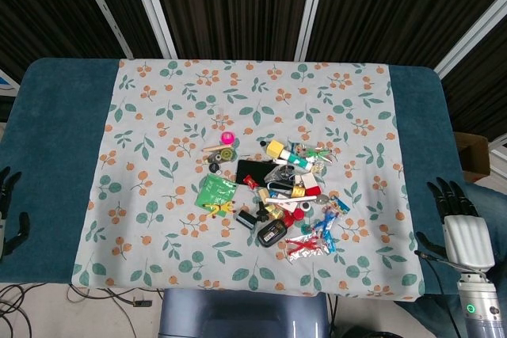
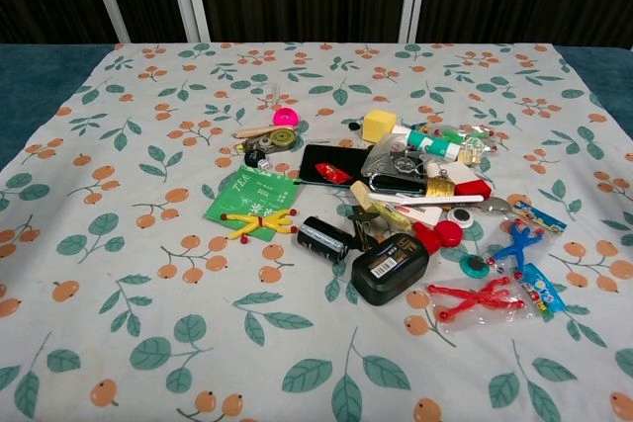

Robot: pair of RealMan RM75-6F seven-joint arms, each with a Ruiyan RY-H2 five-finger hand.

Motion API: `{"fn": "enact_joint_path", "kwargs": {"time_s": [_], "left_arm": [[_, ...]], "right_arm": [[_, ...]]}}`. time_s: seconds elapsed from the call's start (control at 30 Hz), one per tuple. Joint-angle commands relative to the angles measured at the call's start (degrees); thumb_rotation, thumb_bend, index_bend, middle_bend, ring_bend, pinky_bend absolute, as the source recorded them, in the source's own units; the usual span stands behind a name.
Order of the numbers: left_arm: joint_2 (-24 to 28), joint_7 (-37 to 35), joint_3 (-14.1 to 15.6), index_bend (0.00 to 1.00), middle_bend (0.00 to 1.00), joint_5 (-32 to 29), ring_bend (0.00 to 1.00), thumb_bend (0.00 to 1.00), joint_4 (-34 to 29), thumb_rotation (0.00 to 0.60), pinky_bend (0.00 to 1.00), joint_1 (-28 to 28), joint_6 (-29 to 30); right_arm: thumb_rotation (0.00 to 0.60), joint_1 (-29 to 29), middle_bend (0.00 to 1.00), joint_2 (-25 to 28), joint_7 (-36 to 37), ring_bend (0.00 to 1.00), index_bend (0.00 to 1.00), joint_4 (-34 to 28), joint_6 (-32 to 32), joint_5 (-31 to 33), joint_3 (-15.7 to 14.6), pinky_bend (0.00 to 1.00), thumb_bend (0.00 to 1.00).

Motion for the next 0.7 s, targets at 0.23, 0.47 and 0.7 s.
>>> {"fn": "enact_joint_path", "kwargs": {"time_s": [0.23,0.47,0.7], "left_arm": [[-0.03,-0.41,-0.11,0.05,0.00,-0.16,0.00,0.57,0.03,0.600,0.09,0.05,0.08],[-0.41,0.15,0.24,0.05,0.00,0.26,0.00,0.57,0.06,0.600,0.09,0.04,0.00],[-0.18,-0.38,0.07,0.05,0.00,0.11,0.00,0.57,0.28,0.600,0.09,0.18,0.26]], "right_arm": [[0.600,0.54,0.07,0.50,1.49,0.04,0.11,-0.51,-0.60,-0.45,0.14,0.23,0.23],[0.600,5.80,0.07,4.84,7.17,0.04,0.12,-3.37,-8.23,-0.72,1.85,0.23,0.23],[0.600,11.47,0.07,3.03,5.55,0.04,0.19,-3.59,-16.86,3.91,4.04,0.23,0.23]]}}
